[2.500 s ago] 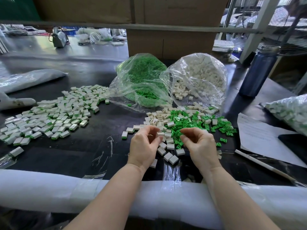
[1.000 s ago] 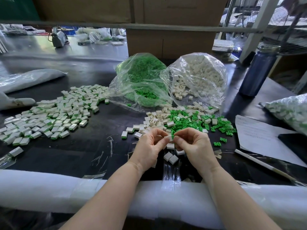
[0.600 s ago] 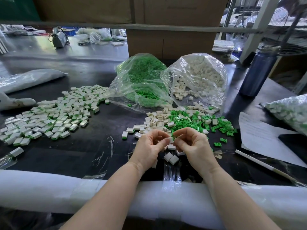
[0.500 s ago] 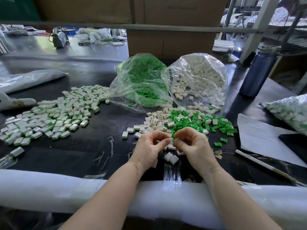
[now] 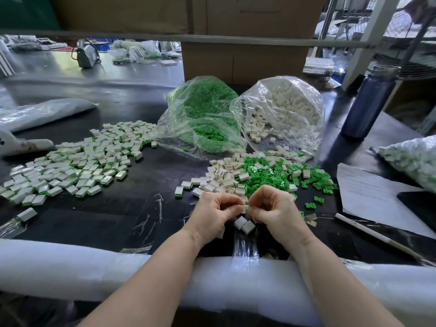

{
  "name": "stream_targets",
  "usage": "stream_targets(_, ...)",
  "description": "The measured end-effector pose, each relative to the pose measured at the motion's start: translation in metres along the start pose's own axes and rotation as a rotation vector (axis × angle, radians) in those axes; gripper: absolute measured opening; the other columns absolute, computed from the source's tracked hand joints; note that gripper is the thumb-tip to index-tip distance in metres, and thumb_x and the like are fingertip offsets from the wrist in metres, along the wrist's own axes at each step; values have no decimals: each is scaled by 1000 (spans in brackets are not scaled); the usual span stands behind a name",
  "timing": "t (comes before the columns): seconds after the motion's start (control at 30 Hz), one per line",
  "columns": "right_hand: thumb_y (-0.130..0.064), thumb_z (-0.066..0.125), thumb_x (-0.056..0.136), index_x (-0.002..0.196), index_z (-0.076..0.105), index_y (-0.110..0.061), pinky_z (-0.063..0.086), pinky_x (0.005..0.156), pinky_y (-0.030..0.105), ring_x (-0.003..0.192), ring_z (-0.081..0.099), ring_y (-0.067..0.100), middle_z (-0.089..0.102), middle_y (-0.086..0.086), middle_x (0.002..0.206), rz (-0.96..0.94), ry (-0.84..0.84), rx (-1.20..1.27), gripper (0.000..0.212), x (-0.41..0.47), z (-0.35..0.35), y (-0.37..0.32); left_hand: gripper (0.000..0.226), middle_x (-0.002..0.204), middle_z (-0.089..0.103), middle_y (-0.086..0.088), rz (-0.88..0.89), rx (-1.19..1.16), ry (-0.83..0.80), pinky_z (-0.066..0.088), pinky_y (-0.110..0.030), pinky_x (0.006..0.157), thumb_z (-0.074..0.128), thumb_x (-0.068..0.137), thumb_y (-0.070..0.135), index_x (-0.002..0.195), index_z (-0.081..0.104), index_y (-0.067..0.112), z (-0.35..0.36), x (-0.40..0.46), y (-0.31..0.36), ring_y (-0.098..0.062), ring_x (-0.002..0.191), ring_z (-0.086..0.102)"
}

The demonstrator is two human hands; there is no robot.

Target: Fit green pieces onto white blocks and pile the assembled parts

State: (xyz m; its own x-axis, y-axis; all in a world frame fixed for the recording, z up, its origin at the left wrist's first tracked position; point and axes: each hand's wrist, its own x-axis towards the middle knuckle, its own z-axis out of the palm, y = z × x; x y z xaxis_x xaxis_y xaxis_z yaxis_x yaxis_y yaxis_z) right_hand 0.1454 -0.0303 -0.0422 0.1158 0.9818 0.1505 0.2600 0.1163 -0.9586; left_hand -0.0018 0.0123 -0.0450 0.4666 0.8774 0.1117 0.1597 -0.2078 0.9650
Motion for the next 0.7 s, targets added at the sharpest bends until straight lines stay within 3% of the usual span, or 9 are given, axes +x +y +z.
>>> stream_targets(0.3, 11, 68, 75, 68, 59, -16, 46, 59, 17, 61, 57, 7, 62, -6, 63, 12, -29, -34, 29, 0, -2, -1, 9, 76, 63, 5, 38, 67, -12, 43, -8, 70, 67, 80, 0, 89, 70, 0, -1, -1, 0, 9, 67, 57)
stream_targets(0.47, 12, 66, 75, 70, 59, -15, 49, 63, 23, 63, 59, 11, 62, -2, 66, 14, -39, -79, 28, -1, -2, -2, 11, 77, 61, 7, 62, 145, -20, 44, -8, 74, 67, 80, 1, 90, 71, 3, 2, 0, -1, 2, 72, 56)
stream_targets(0.6, 2, 68, 80, 79, 63, -11, 51, 64, 22, 65, 60, 11, 65, 2, 70, -14, 28, -21, 14, -1, 1, -3, 9, 79, 68, 2, 23, -9, 36, 48, -12, 72, 67, 81, 3, 83, 70, 11, 1, 0, 0, 1, 72, 61)
stream_targets(0.7, -4, 63, 86, 80, 66, -18, 52, 71, 20, 72, 62, 7, 67, -4, 75, -44, 96, -43, 15, 1, 3, -2, 9, 79, 69, -1, -18, -96, 107, 54, -22, 76, 66, 83, 6, 83, 69, 14, 0, 3, -1, -8, 74, 63)
